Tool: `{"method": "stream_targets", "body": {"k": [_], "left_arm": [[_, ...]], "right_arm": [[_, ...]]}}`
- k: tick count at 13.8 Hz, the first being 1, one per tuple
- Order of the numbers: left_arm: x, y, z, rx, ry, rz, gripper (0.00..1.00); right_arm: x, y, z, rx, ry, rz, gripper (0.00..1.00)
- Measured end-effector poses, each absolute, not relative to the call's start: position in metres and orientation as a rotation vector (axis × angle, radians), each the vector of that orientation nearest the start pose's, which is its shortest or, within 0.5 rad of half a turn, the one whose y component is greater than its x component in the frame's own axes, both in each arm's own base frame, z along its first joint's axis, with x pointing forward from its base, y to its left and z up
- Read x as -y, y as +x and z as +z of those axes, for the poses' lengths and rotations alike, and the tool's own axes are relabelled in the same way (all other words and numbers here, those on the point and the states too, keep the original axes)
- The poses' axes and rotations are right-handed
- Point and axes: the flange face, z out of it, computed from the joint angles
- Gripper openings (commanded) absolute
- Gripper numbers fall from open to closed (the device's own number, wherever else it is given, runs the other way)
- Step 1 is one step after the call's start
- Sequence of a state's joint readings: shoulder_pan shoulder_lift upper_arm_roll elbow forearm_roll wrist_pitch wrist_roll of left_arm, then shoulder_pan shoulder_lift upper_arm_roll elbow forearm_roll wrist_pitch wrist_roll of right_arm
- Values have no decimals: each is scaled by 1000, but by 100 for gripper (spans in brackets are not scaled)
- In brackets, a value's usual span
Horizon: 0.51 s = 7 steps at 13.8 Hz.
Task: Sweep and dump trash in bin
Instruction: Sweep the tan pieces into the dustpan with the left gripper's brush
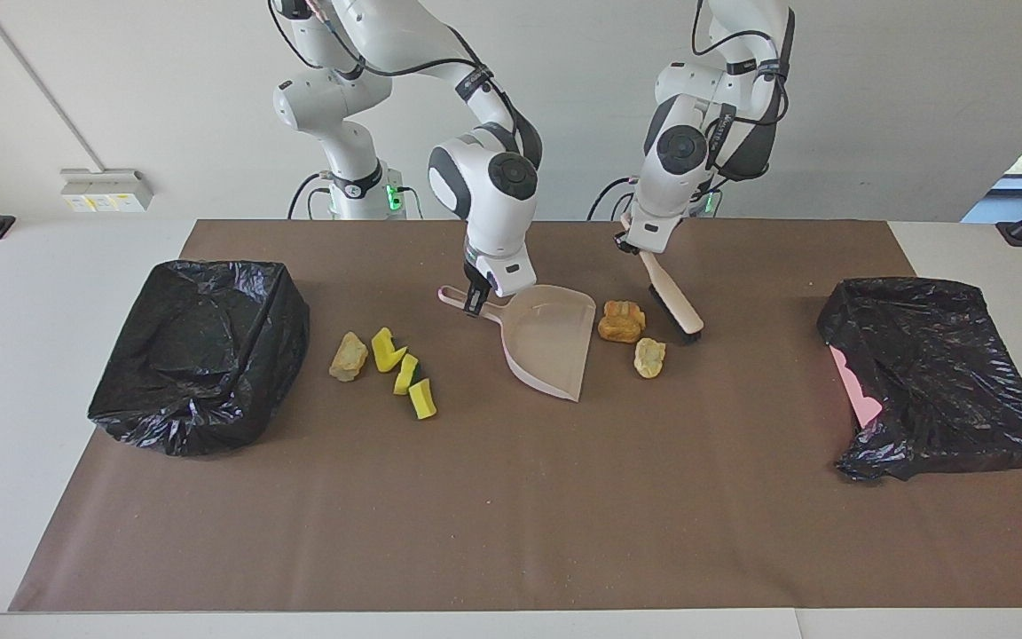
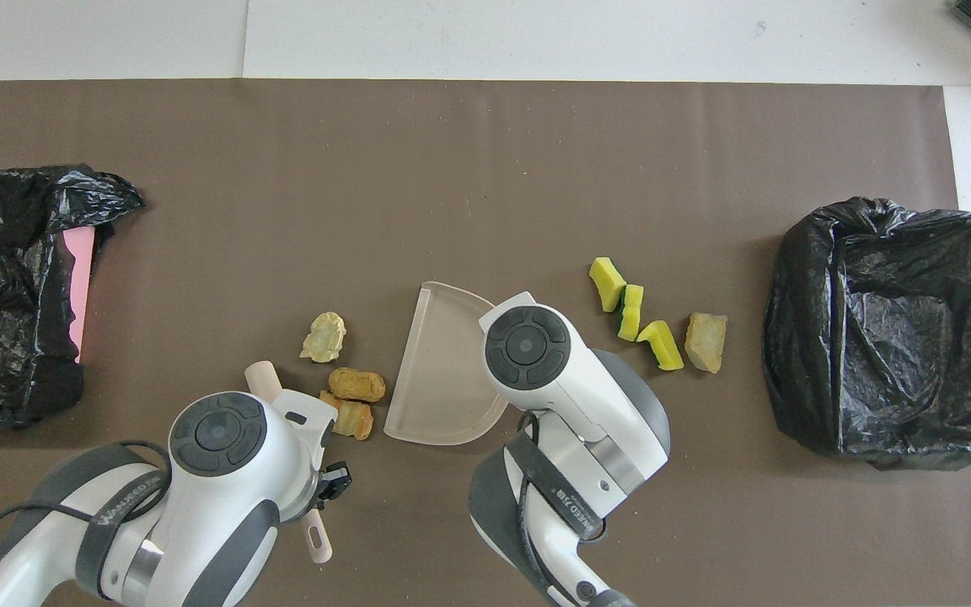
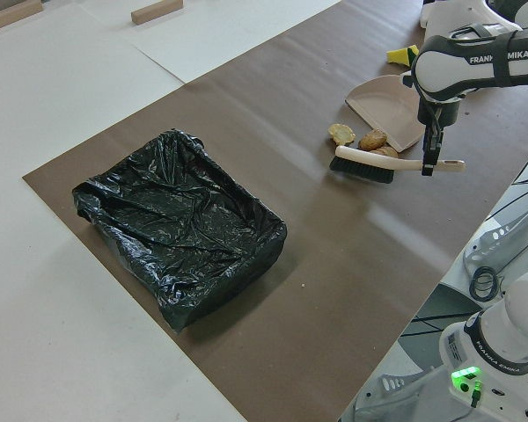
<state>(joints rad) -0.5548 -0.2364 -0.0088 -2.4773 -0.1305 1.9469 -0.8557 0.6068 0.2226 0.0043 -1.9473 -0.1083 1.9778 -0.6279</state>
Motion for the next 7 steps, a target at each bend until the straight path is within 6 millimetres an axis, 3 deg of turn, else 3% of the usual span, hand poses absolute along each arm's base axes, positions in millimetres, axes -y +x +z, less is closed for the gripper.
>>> {"method": "stream_targets", "body": {"k": [3, 7], "left_arm": [[254, 341, 357, 542, -3056, 396, 0], [297, 327, 343, 273, -3124, 345, 0]], "right_arm": [[-327, 479, 353, 1945, -2564, 311, 0], [-326, 479, 353, 1950, -2562, 312, 0]]}}
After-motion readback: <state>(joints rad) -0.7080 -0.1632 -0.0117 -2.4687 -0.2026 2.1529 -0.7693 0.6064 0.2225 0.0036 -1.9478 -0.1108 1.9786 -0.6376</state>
